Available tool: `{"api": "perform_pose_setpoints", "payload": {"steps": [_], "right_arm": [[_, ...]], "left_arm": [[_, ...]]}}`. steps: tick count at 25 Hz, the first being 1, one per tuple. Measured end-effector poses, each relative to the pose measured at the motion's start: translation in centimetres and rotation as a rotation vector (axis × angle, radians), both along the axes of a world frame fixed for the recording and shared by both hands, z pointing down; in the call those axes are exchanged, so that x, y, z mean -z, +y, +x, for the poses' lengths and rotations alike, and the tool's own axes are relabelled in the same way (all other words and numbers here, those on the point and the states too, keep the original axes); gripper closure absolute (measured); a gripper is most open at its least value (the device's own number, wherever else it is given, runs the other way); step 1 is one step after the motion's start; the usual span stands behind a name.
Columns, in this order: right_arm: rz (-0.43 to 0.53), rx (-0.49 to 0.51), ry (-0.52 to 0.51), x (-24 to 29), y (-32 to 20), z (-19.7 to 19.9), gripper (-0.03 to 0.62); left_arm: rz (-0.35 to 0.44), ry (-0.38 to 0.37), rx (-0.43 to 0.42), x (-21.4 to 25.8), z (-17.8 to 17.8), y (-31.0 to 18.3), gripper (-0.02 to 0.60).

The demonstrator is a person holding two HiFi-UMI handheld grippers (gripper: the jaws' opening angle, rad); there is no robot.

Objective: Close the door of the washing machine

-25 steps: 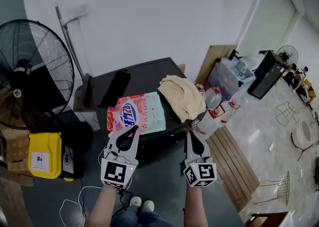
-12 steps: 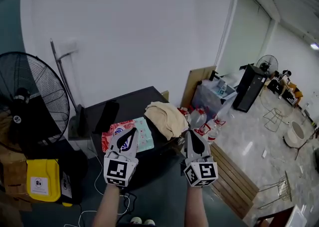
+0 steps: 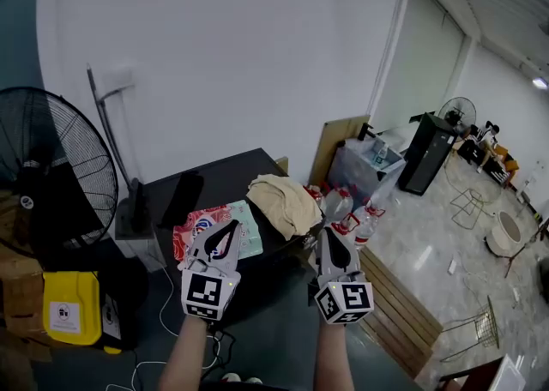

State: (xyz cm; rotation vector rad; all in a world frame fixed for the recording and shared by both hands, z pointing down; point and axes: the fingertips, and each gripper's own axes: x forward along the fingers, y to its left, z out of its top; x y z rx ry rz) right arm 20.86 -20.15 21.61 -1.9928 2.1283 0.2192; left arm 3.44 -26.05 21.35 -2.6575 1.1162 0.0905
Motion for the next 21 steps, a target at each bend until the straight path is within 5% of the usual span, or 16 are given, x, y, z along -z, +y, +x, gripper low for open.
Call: {"api": "perform_pose_setpoints", "payload": {"steps": [21], "right_arm": [[-0.035,0.014,-0.011,-1.3,1.2,-1.6,0.582]], "left_arm": [[-0.010,-0.005,0.000,-0.3,-1.2,1.6,0.574]]}}
